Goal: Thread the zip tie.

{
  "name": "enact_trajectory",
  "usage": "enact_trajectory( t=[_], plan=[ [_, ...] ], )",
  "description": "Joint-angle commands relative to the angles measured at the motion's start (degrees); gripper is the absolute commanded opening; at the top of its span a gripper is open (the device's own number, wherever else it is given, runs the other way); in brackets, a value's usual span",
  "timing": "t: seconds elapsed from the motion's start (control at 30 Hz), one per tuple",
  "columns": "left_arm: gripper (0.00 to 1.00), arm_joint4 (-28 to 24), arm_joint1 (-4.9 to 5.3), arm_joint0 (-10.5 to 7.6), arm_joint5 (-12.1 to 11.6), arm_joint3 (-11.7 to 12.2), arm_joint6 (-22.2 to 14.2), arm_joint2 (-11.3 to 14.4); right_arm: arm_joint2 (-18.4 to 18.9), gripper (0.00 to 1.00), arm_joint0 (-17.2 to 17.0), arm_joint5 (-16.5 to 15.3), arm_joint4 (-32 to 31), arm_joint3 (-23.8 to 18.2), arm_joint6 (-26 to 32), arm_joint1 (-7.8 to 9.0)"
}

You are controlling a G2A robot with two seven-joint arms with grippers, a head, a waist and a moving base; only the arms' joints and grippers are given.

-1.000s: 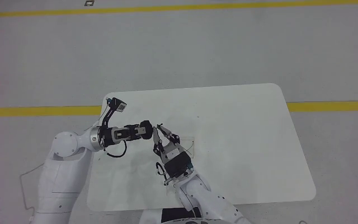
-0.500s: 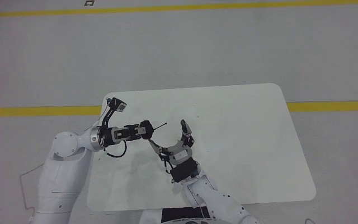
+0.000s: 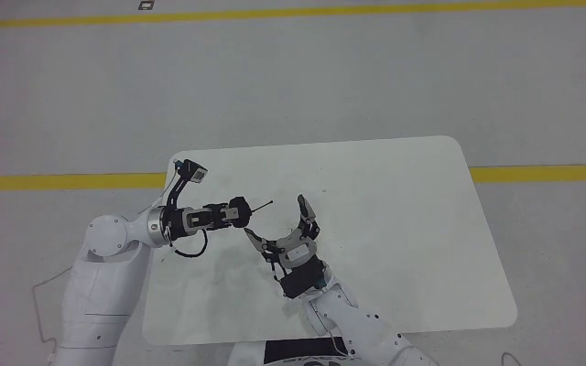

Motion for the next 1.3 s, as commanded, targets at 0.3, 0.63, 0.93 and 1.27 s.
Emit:
enact_trajectory(
  t=[0.3, 0.63, 0.93, 1.27],
  plan=[
    [0.0, -9.0, 0.59, 0.14, 3.7, 1.8, 1.9, -1.5, -1.4, 1.0, 9.6, 0.0, 0.0, 6.3, -6.8, 6.33],
    [0.0, -15.5, 1.11, 0.56, 7.5, 2.9, 0.8, -1.6, -9.6, 1.0, 20.1, 0.0, 0.0, 6.4, -3.1, 12.31],
    [0.0, -15.7, 1.33, 0.54, 7.3, 2.3, 1.0, -0.9, -17.1, 1.0, 27.7, 0.0, 0.0, 5.5, 2.7, 14.54],
    [0.0, -25.0, 0.83, 0.56, 11.7, 3.7, 3.3, 1.8, -17.3, 1.0, 27.9, 0.0, 0.0, 5.6, 3.7, 14.42]
  ],
)
